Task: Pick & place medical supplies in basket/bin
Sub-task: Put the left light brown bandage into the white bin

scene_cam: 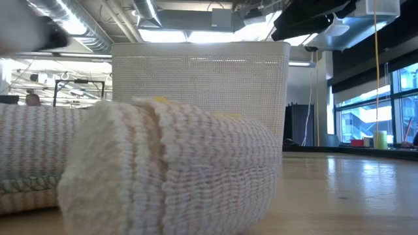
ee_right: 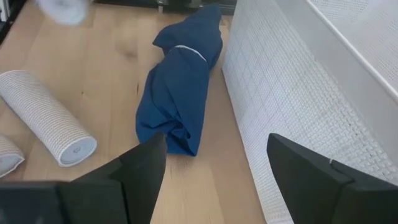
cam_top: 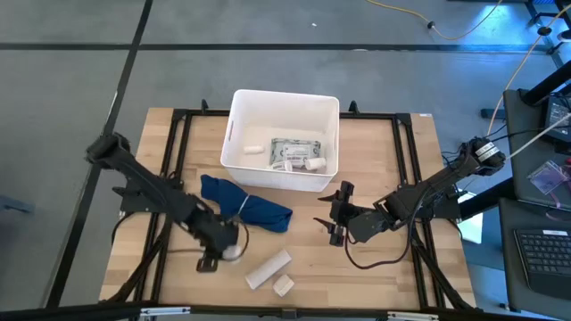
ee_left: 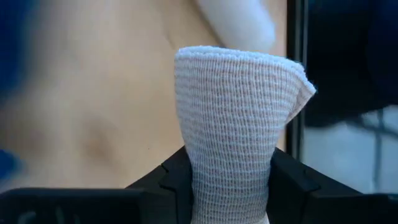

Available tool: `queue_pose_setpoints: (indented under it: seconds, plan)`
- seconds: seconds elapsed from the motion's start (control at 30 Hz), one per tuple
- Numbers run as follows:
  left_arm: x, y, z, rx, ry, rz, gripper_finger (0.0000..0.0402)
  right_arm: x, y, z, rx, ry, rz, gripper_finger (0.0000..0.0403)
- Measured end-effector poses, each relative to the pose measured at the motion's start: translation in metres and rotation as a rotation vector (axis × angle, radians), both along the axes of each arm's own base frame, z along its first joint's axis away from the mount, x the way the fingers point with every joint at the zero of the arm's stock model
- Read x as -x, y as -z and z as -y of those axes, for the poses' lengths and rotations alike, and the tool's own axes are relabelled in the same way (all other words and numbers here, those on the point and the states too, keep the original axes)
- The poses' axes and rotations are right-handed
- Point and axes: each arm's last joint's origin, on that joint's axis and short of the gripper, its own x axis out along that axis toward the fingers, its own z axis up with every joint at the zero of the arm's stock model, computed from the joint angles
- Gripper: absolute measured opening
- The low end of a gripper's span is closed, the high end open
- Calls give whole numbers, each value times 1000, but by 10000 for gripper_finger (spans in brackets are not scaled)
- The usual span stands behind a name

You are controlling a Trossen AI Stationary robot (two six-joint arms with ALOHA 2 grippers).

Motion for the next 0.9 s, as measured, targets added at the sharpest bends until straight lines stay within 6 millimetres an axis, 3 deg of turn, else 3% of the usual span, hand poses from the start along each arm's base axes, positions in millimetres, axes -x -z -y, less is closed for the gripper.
queue_pose_setpoints:
  seconds: [0.17, 0.4, 0.5, 0.63, 0.9]
  plan:
    - [-4, -41, -45, -59, -143, 303, 137, 0, 0, 0, 33, -19, -10, 277]
    - [-10, -105, -108, -203, -377, 869, 137, -1, 0, 2, 42, -18, -13, 277]
    - [-7, -124, -135, -279, -502, 1017, 137, -1, 0, 2, 41, -17, -12, 277]
    - [-6, -125, -173, -370, -622, 999, 135, -1, 0, 2, 41, -17, -12, 277]
    - [-19, -99, -235, -554, -649, 525, 135, -1, 0, 2, 45, -11, -11, 277]
